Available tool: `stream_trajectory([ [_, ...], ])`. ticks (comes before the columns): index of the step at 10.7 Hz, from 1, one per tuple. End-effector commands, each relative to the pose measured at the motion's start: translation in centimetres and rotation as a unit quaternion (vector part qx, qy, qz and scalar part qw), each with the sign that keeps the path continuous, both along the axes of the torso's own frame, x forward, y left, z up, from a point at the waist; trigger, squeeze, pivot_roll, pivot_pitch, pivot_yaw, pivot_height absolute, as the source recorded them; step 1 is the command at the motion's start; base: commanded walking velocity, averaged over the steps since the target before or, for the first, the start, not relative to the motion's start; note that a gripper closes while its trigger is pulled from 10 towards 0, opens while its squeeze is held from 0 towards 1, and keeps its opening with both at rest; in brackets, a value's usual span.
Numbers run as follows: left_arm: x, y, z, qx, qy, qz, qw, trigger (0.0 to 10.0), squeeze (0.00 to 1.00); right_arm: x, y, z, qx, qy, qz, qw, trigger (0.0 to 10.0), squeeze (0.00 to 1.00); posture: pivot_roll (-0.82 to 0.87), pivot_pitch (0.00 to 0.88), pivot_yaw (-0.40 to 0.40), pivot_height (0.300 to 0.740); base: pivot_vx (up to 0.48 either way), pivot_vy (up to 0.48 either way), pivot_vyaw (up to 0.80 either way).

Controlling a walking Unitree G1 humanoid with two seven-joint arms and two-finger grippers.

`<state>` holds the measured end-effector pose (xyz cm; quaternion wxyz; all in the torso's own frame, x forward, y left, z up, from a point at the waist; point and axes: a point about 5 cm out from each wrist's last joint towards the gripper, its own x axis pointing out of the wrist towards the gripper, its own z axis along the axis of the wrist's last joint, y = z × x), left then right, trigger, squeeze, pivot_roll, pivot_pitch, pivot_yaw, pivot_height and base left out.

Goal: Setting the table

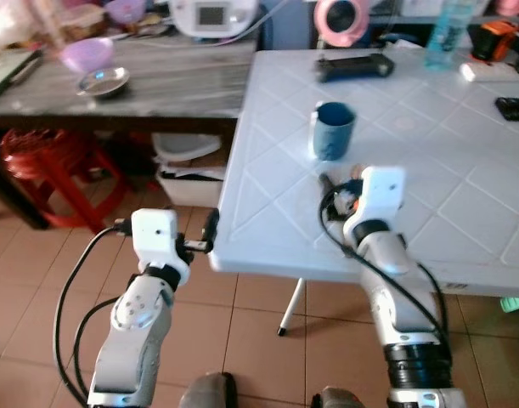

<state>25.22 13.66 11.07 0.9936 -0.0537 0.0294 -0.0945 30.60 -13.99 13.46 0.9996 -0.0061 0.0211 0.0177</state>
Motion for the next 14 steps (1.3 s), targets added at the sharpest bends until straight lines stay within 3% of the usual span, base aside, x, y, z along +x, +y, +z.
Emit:
stream_trajectory([
  [1, -0.1, 0.1, 0.2, 0.006, -0.002, -0.004, 1.000, 10.0, 0.00, 0.2, 0.3, -0.3, -0.003, 0.013, 0.009, 1.000, 10.0, 0.00, 0.07, 0.124, 0.078, 0.740, 0.000, 0.000, 0.00],
  [5, -0.5, 0.1, 0.2, 0.006, 0.005, -0.006, 1.000, 10.0, 0.00, -0.1, 0.2, -1.6, -0.007, 0.057, 0.007, 0.998, 10.0, 0.00, 0.07, 0.144, 0.083, 0.740, 0.000, 0.000, 0.00],
  [6, -0.5, 0.1, 0.2, 0.007, 0.006, -0.007, 1.000, 10.0, 0.00, 0.3, 0.1, -1.5, 0.000, 0.063, 0.010, 0.998, 9.5, 0.00, 0.07, 0.149, 0.082, 0.740, 0.000, 0.000, 0.00],
  [7, -0.4, 0.1, 0.2, 0.007, 0.006, -0.008, 1.000, 10.0, 0.00, 0.5, 0.0, -1.5, 0.000, 0.065, 0.013, 0.998, 10.0, 0.00, 0.07, 0.152, 0.082, 0.740, 0.000, 0.000, 0.00],
  [8, -0.5, 0.1, 0.2, 0.007, 0.008, -0.007, 1.000, 10.0, 0.00, 0.7, -0.1, -1.4, 0.001, 0.066, 0.016, 0.998, 3.8, 0.00, 0.07, 0.157, 0.083, 0.740, 0.000, 0.000, 0.00],
  [9, -0.6, 0.1, 0.2, 0.008, 0.009, -0.007, 1.000, 10.0, 0.00, 0.7, 0.0, -1.5, 0.013, 0.073, 0.019, 0.997, 0.0, 0.00, 0.07, 0.161, 0.084, 0.740, 0.000, 0.000, 0.00],
  [14, -0.7, 0.1, 0.2, 0.011, 0.015, -0.010, 1.000, 10.0, 0.00, -0.3, 0.5, -3.2, 0.006, 0.144, 0.060, 0.988, 0.0, 0.00, 0.07, 0.167, 0.087, 0.740, 0.000, 0.000, 0.00],
])
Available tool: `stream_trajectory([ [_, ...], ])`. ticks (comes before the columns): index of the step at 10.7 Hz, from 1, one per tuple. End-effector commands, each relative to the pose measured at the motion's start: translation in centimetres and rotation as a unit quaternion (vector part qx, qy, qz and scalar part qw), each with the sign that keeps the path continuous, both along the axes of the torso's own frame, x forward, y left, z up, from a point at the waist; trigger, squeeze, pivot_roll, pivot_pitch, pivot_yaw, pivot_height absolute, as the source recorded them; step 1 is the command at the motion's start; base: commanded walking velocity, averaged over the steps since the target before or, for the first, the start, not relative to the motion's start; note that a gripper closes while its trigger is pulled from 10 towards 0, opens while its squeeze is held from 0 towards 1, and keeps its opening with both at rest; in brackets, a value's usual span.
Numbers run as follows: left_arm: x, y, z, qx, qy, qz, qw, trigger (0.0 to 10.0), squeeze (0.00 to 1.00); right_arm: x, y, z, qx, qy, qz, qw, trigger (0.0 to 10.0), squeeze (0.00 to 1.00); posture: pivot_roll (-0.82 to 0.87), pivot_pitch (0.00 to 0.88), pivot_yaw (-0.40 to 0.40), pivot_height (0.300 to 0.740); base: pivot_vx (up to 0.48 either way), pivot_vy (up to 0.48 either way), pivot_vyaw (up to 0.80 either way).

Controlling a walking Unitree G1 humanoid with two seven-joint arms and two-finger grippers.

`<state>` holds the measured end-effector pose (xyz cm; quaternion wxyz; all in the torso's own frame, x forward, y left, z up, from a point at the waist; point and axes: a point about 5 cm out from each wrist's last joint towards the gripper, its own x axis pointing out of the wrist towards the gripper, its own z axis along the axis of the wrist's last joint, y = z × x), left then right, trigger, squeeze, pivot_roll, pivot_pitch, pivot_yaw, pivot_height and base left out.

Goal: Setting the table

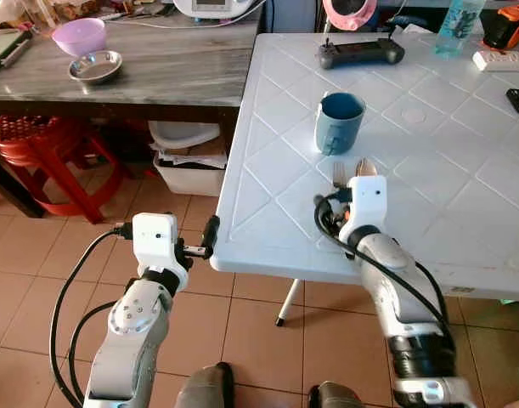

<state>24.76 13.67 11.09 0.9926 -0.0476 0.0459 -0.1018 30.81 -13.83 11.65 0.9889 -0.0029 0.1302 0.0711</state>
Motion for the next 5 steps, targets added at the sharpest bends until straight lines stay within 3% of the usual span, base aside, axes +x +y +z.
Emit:
stream_trajectory([
  [1, -0.3, 0.1, 0.1, 0.002, 0.001, -0.007, 1.000, 10.0, 0.00, -0.9, -0.1, -1.9, 0.003, 0.054, -0.002, 0.999, 0.0, 0.00, 0.06, 0.170, 0.085, 0.740, 0.000, 0.000, 0.00],
  [3, -0.3, 0.1, 0.0, 0.002, 0.003, -0.012, 1.000, 10.0, 0.00, -1.5, -1.2, -2.8, 0.004, 0.084, -0.017, 0.996, 0.0, 0.00, 0.06, 0.175, 0.087, 0.740, 0.000, 0.000, 0.00],
  [5, -0.3, 0.0, 0.1, 0.002, 0.003, -0.016, 1.000, 10.0, 0.00, -1.0, -2.1, -2.8, -0.001, 0.088, -0.020, 0.996, 0.0, 0.00, 0.06, 0.176, 0.089, 0.740, 0.000, 0.000, 0.00],
])
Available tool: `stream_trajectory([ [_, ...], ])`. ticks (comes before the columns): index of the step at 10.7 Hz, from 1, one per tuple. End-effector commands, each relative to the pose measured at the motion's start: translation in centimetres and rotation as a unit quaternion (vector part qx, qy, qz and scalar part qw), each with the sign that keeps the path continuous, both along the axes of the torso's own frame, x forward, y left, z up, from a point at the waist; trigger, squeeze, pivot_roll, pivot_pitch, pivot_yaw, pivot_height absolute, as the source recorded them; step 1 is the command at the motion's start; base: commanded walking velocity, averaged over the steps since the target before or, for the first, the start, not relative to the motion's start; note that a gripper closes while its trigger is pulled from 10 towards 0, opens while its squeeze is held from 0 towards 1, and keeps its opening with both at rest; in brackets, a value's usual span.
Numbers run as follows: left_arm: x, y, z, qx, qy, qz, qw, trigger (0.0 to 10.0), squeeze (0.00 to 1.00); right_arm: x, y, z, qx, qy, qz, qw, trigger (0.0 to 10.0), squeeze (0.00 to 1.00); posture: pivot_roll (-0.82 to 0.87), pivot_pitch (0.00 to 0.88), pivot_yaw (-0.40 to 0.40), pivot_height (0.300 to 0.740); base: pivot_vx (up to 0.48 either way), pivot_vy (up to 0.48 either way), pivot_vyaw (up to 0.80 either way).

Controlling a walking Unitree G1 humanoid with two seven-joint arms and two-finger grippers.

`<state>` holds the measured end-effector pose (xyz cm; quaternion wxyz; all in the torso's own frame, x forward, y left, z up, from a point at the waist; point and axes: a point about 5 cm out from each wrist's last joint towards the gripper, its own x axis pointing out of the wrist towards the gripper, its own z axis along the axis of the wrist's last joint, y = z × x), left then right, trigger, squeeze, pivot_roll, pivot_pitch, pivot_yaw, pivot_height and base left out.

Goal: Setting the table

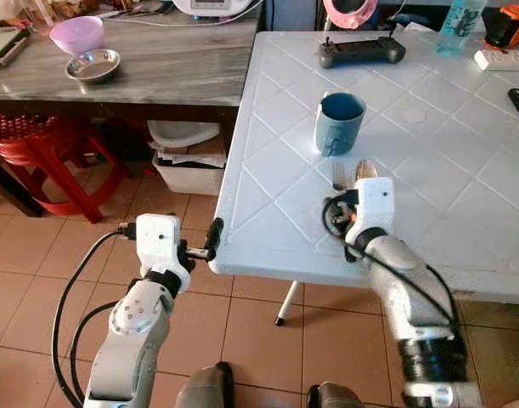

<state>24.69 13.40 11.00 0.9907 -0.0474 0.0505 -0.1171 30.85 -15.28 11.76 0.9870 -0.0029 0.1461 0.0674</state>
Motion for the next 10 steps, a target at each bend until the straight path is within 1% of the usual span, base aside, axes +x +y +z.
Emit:
stream_trajectory([
  [1, -0.2, 0.2, 0.2, 0.003, -0.002, -0.005, 1.000, 10.0, 0.00, -0.6, -1.1, -2.8, 0.001, 0.074, -0.020, 0.997, 0.0, 0.00, 0.06, 0.176, 0.090, 0.740, 0.000, 0.000, 0.00],
  [3, -0.2, 0.1, 0.2, 0.003, -0.002, -0.010, 1.000, 10.0, 0.00, -0.7, -1.0, -3.3, 0.007, 0.085, -0.020, 0.996, 0.0, 0.00, 0.07, 0.176, 0.089, 0.740, 0.000, 0.000, 0.00],
  [4, -0.4, 0.0, 0.3, 0.001, -0.002, -0.019, 1.000, 10.0, 0.00, -1.0, -0.7, -3.6, 0.021, 0.093, -0.021, 0.995, 0.0, 0.00, 0.07, 0.176, 0.089, 0.740, 0.000, 0.000, 0.00],
  [6, -0.6, -0.8, 0.8, -0.014, -0.022, -0.071, 0.997, 10.0, 0.00, -1.2, -0.1, -3.9, 0.059, 0.104, -0.039, 0.992, 0.0, 0.00, 0.06, 0.174, 0.091, 0.740, 0.000, 0.000, 0.00],
  [7, -0.6, -0.9, 0.8, -0.015, -0.025, -0.077, 0.997, 10.0, 0.00, -1.1, -0.1, -3.6, 0.063, 0.099, -0.054, 0.992, 0.0, 0.00, 0.06, 0.170, 0.087, 0.740, 0.000, 0.000, 0.00],
  [8, -0.5, -0.9, 0.9, -0.021, -0.027, -0.077, 0.996, 10.0, 0.00, -1.0, 0.0, -3.3, 0.073, 0.093, -0.060, 0.991, 0.0, 0.00, 0.06, 0.168, 0.088, 0.740, 0.000, 0.000, 0.00],
  [9, -0.2, -0.9, 0.5, -0.014, -0.015, -0.065, 0.998, 10.0, 0.00, -0.9, 0.5, -2.8, 0.084, 0.082, -0.055, 0.992, 0.0, 0.00, 0.05, 0.162, 0.083, 0.740, 0.000, 0.000, 0.00],
  [10, -0.1, -0.8, 0.0, -0.002, -0.007, -0.051, 0.999, 10.0, 0.00, -0.6, 1.0, -2.2, 0.086, 0.057, -0.044, 0.994, 0.0, 0.00, 0.05, 0.151, 0.083, 0.740, 0.000, 0.000, 0.00],
])
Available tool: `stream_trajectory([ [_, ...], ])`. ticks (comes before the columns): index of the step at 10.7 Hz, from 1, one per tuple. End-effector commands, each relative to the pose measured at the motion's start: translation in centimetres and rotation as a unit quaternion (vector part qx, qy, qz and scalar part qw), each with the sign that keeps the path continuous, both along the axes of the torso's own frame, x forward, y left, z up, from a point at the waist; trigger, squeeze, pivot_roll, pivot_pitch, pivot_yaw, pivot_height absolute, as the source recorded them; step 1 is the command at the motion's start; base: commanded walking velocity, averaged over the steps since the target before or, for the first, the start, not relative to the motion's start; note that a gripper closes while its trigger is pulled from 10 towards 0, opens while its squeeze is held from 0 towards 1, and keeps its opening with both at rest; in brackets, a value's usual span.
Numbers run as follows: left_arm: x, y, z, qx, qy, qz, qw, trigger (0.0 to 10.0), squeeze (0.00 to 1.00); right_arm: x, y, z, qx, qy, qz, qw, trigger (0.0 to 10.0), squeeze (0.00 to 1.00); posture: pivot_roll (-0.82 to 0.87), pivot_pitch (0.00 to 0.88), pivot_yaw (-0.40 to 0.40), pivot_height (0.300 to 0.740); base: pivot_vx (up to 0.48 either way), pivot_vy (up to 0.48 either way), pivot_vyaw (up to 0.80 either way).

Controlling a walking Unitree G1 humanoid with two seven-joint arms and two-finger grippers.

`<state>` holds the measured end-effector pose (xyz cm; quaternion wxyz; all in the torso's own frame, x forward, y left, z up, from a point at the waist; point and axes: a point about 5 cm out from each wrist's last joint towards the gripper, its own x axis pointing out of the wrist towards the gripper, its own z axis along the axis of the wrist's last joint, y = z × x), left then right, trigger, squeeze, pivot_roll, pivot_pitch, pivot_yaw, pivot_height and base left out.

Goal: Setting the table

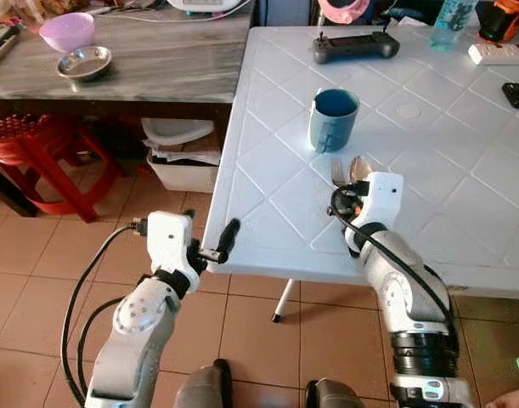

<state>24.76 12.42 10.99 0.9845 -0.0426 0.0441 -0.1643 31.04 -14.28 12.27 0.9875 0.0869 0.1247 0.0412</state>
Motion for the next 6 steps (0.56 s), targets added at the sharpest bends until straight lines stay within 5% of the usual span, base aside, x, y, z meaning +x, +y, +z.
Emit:
stream_trajectory([
  [1, 0.3, 0.8, -0.4, 0.029, 0.000, 0.032, 0.999, 10.0, 0.00, -0.5, 0.5, -1.7, -0.004, 0.036, 0.006, 0.999, 0.0, 0.00, 0.04, 0.145, 0.085, 0.740, 0.000, 0.480, 0.00],
  [6, 1.0, 1.4, -0.5, 0.037, -0.004, 0.056, 0.998, 10.0, 0.00, -1.0, 2.7, -1.6, 0.029, 0.050, 0.037, 0.998, 0.0, 0.00, 0.03, 0.150, 0.077, 0.740, 0.000, 0.480, 0.00],
])
